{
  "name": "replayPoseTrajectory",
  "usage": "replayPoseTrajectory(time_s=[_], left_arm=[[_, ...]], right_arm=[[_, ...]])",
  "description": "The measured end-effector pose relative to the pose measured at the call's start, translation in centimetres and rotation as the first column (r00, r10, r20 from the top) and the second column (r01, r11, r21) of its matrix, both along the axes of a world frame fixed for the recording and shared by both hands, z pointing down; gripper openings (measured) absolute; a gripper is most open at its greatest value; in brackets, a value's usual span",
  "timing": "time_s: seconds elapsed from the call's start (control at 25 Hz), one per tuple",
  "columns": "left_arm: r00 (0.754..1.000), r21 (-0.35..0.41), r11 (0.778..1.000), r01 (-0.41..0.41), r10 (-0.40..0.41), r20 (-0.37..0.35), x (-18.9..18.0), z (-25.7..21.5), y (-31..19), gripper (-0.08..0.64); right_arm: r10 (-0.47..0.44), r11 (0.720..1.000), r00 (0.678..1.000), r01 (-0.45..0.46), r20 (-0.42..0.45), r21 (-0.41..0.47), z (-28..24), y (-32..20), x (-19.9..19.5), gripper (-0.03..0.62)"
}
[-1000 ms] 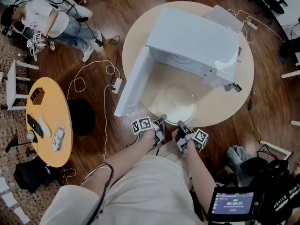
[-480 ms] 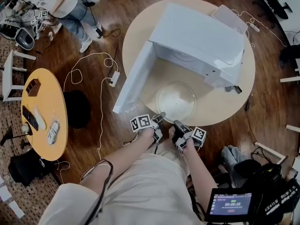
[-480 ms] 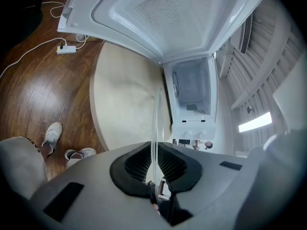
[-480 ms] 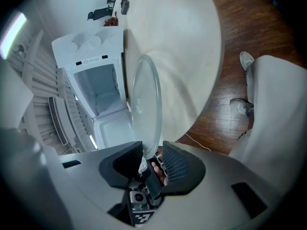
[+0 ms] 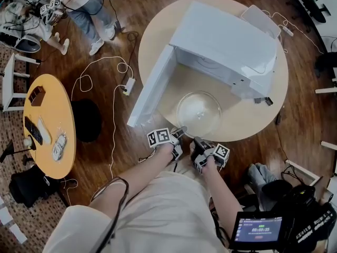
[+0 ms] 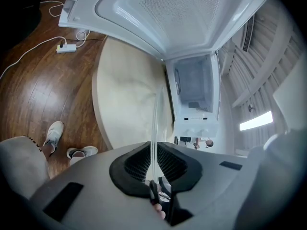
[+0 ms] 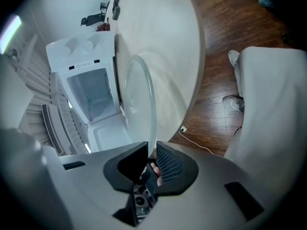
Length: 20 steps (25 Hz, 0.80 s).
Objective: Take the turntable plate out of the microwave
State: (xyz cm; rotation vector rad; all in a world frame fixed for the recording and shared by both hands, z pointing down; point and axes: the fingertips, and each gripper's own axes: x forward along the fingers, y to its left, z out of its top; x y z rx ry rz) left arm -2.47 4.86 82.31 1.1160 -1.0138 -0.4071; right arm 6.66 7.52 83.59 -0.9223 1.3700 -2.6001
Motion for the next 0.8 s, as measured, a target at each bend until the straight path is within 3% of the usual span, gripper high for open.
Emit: replayPoseTrajectory(time_s=[0.4,0.8], left_arm=[[1.000,-0.014,1.000,-0.013,0.013,-0.006,0.23,0.45,0.10,0.043],[0.999,-0.031,0.999,-0.037,0.037,0.004,0.60,0.97,0.27,0.044]], right_arm=[[0.092,0.996,0.996,-0.092,-0.004,0.014,-0.03,-0.56,0.39,0.031],[0.085,0.996,0.996,-0.083,-0.033,0.033,-0.02,-0.71,0.78,0.028]])
